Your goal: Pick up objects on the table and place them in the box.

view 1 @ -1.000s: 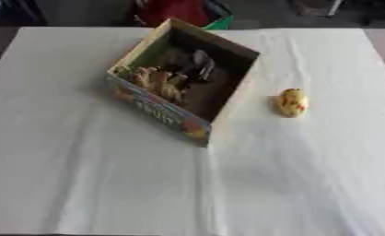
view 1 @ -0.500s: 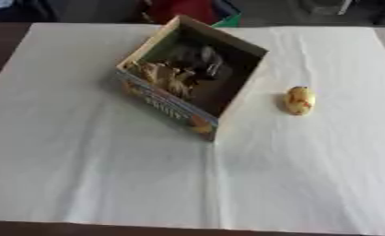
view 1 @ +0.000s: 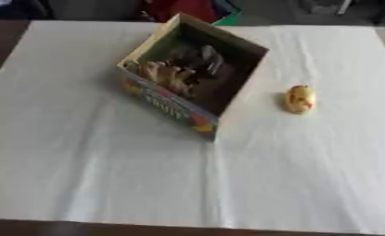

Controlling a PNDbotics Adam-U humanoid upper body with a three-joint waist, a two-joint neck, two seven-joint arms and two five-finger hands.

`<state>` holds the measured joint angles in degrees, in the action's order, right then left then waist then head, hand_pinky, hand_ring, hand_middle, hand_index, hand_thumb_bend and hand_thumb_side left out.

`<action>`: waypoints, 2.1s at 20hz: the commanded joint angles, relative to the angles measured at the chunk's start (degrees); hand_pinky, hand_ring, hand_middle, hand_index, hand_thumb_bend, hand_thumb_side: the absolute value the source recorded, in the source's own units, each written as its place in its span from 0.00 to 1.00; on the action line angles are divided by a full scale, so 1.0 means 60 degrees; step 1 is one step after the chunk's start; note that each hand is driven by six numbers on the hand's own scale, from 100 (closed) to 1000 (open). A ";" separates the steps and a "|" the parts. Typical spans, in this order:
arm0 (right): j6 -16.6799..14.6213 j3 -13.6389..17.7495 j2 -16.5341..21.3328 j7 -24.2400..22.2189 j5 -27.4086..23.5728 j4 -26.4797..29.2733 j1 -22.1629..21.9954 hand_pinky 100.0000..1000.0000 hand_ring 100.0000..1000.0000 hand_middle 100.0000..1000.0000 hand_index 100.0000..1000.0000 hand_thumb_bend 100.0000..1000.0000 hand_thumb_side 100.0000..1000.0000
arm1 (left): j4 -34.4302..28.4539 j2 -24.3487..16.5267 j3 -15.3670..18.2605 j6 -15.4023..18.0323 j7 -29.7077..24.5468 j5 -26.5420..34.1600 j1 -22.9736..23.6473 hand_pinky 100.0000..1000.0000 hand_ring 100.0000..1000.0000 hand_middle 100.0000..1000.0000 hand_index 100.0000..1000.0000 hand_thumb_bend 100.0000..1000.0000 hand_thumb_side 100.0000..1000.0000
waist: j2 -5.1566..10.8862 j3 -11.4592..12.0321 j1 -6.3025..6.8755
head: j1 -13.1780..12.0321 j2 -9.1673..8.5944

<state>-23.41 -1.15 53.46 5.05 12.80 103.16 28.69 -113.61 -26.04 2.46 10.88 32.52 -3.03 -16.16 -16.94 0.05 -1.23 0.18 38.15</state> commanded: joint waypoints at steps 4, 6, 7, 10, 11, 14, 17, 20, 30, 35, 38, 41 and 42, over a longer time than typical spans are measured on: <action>-0.0610 -0.0499 0.0946 -0.0550 0.1291 -0.1161 0.0524 0.77 1.00 0.83 0.87 0.00 1.00 | -0.0163 0.0363 0.0129 0.0292 -0.0180 -0.0019 0.0120 0.59 0.67 0.69 0.84 0.00 0.85 | 0.0132 0.0078 -0.0037 | 0.0159 -0.0157; -0.0797 -0.0710 0.1019 -0.0763 0.1599 -0.1534 0.0675 0.78 1.00 0.84 0.87 0.00 1.00 | -0.0163 0.0461 0.0089 0.0238 -0.0251 -0.0017 0.0148 0.59 0.66 0.68 0.83 0.00 0.86 | 0.0123 0.0117 -0.0057 | 0.0218 -0.0169; -0.0893 -0.0810 0.1027 -0.0884 0.1711 -0.1722 0.0761 0.78 1.00 0.84 0.87 0.00 1.00 | -0.0163 0.0494 0.0065 0.0204 -0.0288 -0.0006 0.0147 0.59 0.66 0.68 0.83 0.00 0.86 | 0.0121 0.0133 -0.0062 | 0.0235 -0.0172; -0.1126 -0.1065 0.1013 -0.1227 0.1984 -0.2251 0.1036 0.79 1.00 0.84 0.87 0.00 1.00 | -0.0163 0.0551 0.0024 0.0155 -0.0365 0.0010 0.0092 0.59 0.66 0.68 0.83 0.00 0.85 | 0.0110 0.0172 -0.0080 | 0.0316 -0.0204; -0.1192 -0.1137 0.0996 -0.1330 0.2049 -0.2408 0.1129 0.79 1.00 0.84 0.87 0.00 1.00 | -0.0163 0.0558 0.0012 0.0133 -0.0382 0.0016 0.0077 0.59 0.66 0.68 0.83 0.00 0.85 | 0.0106 0.0180 -0.0086 | 0.0346 -0.0214; -0.1380 -0.1314 0.0946 -0.1616 0.2254 -0.2803 0.1372 0.79 1.00 0.85 0.88 0.00 1.00 | -0.0163 0.0590 -0.0022 0.0063 -0.0444 0.0013 0.0067 0.59 0.66 0.68 0.82 0.00 0.84 | 0.0091 0.0200 -0.0103 | 0.0405 -0.0233; -0.1519 -0.1416 0.0912 -0.1790 0.2406 -0.3054 0.1515 0.80 1.00 0.86 0.88 0.00 1.00 | -0.0163 0.0616 -0.0029 0.0029 -0.0468 -0.0003 0.0069 0.59 0.66 0.68 0.82 0.00 0.84 | 0.0084 0.0220 -0.0118 | 0.0425 -0.0237; -0.1674 -0.1574 0.0831 -0.2013 0.2654 -0.3389 0.1748 0.81 1.00 0.87 0.89 0.00 1.00 | -0.0163 0.0643 -0.0036 -0.0026 -0.0493 -0.0028 0.0068 0.59 0.66 0.67 0.81 0.00 0.83 | 0.0088 0.0249 -0.0139 | 0.0453 -0.0239; -0.2280 -0.2012 0.0347 -0.2785 0.3007 -0.4398 0.2353 0.82 1.00 0.82 0.91 0.00 0.99 | -0.0163 0.0756 -0.0116 -0.0188 -0.0626 -0.0035 0.0086 0.59 0.66 0.67 0.79 0.00 0.82 | 0.0087 0.0337 -0.0169 | 0.0594 -0.0289; -0.2319 -0.2244 0.0081 -0.3635 0.3097 -0.4803 0.2664 0.86 1.00 0.81 0.95 0.18 0.86 | -0.0163 0.0818 -0.0162 -0.0294 -0.0729 -0.0035 0.0081 0.59 0.65 0.66 0.78 0.00 0.82 | 0.0071 0.0401 -0.0190 | 0.0626 -0.0267; -0.2349 -0.2325 -0.0087 -0.4138 0.3135 -0.5045 0.2816 0.88 1.00 0.85 0.98 0.27 0.83 | -0.0163 0.0838 -0.0178 -0.0350 -0.0769 -0.0033 0.0067 0.59 0.65 0.66 0.78 0.00 0.81 | 0.0076 0.0431 -0.0200 | 0.0625 -0.0257; -0.2408 -0.2310 -0.0153 -0.4353 0.3168 -0.5148 0.2888 0.88 1.00 0.85 0.98 0.27 0.83 | -0.0163 0.0843 -0.0178 -0.0362 -0.0781 -0.0035 0.0061 0.59 0.65 0.66 0.78 0.00 0.81 | 0.0077 0.0435 -0.0202 | 0.0619 -0.0257; -0.2404 -0.2311 -0.0188 -0.4423 0.3277 -0.5160 0.2886 0.90 1.00 0.92 1.00 0.35 0.79 | -0.0163 0.0852 -0.0176 -0.0378 -0.0776 -0.0031 0.0061 0.59 0.65 0.65 0.78 0.00 0.81 | 0.0074 0.0452 -0.0210 | 0.0582 -0.0270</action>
<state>-37.72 -15.58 51.04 -20.87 31.79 72.19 44.92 -113.61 -20.58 1.25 8.79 27.93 -3.06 -15.19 -17.39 2.76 -2.55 3.66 37.16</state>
